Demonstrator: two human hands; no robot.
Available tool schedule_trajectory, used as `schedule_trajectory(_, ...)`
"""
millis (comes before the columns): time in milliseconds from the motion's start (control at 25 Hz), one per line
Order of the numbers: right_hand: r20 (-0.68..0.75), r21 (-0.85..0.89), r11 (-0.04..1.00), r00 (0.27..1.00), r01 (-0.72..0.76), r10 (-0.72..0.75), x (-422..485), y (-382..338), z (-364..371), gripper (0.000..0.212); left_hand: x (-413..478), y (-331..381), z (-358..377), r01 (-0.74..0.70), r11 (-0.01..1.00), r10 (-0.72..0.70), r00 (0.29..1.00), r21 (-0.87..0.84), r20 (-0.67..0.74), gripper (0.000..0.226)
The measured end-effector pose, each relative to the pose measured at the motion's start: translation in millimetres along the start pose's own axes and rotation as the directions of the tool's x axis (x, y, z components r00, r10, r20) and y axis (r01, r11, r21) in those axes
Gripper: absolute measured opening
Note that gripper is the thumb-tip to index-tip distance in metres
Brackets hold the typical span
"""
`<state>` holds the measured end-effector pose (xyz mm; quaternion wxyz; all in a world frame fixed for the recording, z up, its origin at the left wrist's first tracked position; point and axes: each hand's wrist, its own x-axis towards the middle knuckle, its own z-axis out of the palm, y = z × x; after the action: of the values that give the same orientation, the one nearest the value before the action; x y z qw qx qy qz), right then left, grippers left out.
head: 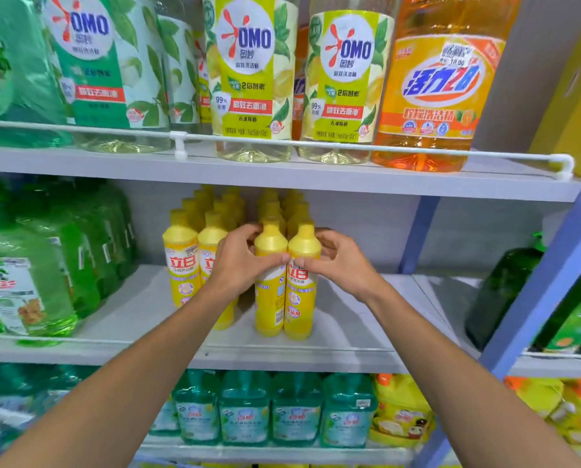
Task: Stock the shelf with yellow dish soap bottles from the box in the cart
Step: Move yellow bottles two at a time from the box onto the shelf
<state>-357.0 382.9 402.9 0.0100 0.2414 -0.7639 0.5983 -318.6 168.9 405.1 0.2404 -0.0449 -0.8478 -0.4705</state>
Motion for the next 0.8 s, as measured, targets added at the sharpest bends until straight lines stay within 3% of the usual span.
schedule_trajectory(120, -0.071, 0.078, 0.996, 0.997, -0.034, 0.039, -10, 14, 5, 0.067, -2, -6, -1, 0.088, 0.977, -0.048, 0.978, -0.195, 0.201, 0.059)
schedule_trajectory(240, -0.179, -0.037, 0.996, 0.982, -0.076, 0.069, -24, 27, 20, 0.074, -12, -27, 1, 0.18, 0.944, -0.07, 0.929, -0.277, 0.364, 0.061)
schedule_trajectory(360, -0.236, -0.128, 0.987, 0.97, -0.092, 0.06, -29, 32, 28, 0.067, -22, -40, 11, 0.186, 0.937, -0.093, 0.948, -0.296, 0.303, 0.062)
schedule_trajectory(480, -0.148, -0.11, 0.991, 0.987, -0.072, 0.056, -27, 31, 19, 0.052, -27, -37, 28, 0.159, 0.971, -0.144, 0.985, -0.181, 0.089, 0.065)
schedule_trajectory(560, -0.091, -0.104, 0.993, 0.995, -0.057, 0.047, -30, 32, 14, 0.046, -33, -35, 34, 0.173, 0.974, -0.17, 0.985, -0.149, 0.034, 0.066)
schedule_trajectory(720, -0.162, -0.157, 0.98, 0.982, -0.121, 0.095, -45, 42, 27, 0.062, -44, -44, 23, 0.216, 0.944, -0.139, 0.946, -0.251, 0.293, 0.061)
schedule_trajectory(800, -0.214, -0.167, 0.974, 0.97, -0.152, 0.115, -49, 49, 35, 0.058, -46, -48, 18, 0.205, 0.952, -0.131, 0.945, -0.228, 0.301, 0.059)
